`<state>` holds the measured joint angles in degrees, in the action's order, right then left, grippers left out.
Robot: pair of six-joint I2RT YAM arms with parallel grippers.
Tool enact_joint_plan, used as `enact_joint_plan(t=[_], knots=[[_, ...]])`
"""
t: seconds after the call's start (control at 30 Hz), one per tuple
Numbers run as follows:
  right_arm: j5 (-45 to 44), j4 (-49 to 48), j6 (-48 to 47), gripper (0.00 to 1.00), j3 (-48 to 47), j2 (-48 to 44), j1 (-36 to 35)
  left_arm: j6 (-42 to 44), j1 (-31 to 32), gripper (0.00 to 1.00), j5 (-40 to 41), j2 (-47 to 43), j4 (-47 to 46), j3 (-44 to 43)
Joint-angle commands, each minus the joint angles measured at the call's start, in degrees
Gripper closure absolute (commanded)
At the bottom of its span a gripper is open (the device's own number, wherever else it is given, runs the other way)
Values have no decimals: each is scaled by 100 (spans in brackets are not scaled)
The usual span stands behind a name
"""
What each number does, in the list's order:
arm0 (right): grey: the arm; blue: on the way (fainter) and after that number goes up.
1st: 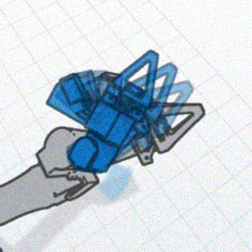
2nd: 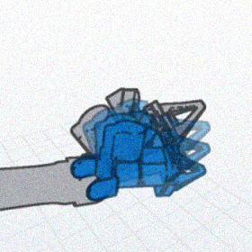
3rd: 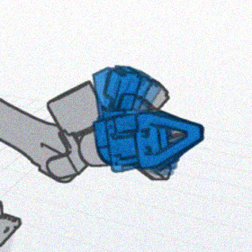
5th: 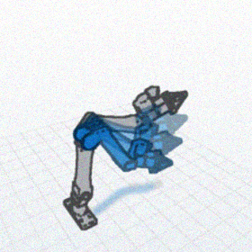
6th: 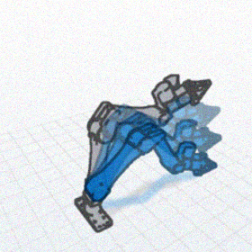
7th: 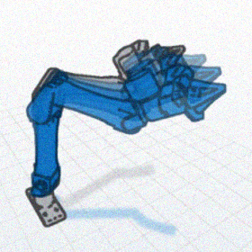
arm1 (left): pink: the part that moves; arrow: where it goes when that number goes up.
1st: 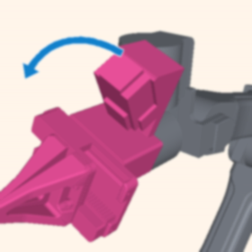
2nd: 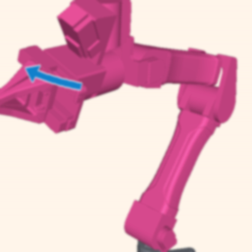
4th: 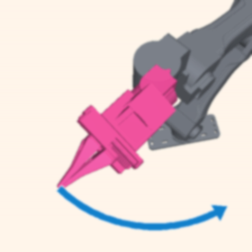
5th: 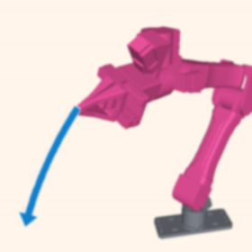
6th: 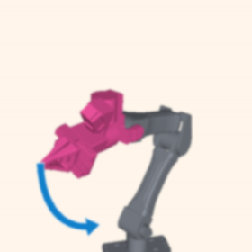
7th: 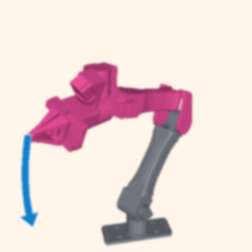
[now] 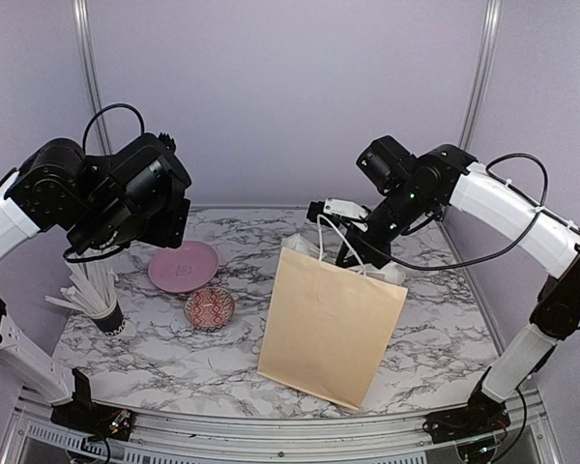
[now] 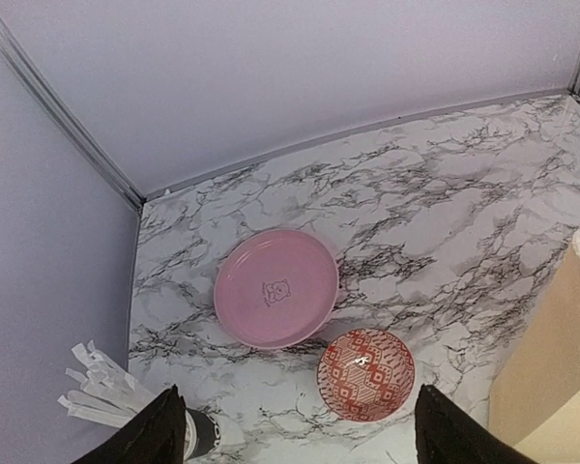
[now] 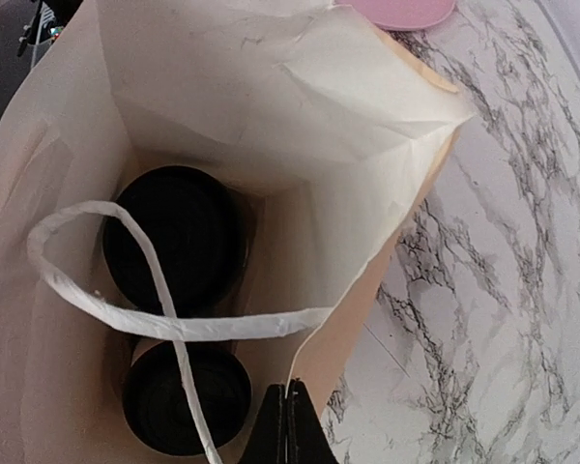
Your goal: Pack the takeout coffee
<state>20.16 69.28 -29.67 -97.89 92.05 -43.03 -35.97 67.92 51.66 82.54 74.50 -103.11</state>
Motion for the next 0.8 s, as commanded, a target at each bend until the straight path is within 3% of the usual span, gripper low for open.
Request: enact_joint_plan(t=[0.0,0.27,0.6,0.77], knots=[[-355,-50,-143,100,-525,274,268,-934,-211,23,183,-467,810,157],[-242,-48,-152,100,-972,427,377,-1499,-730,35,-151,-1089,810,1149],[-130,-29,-124,100,-1044,573,386,-1445,-1675,47,-62,-848,775,1801],[78,18,-154,62,-1145,418,394,-1144,-2148,59,-180,-667,585,1942]])
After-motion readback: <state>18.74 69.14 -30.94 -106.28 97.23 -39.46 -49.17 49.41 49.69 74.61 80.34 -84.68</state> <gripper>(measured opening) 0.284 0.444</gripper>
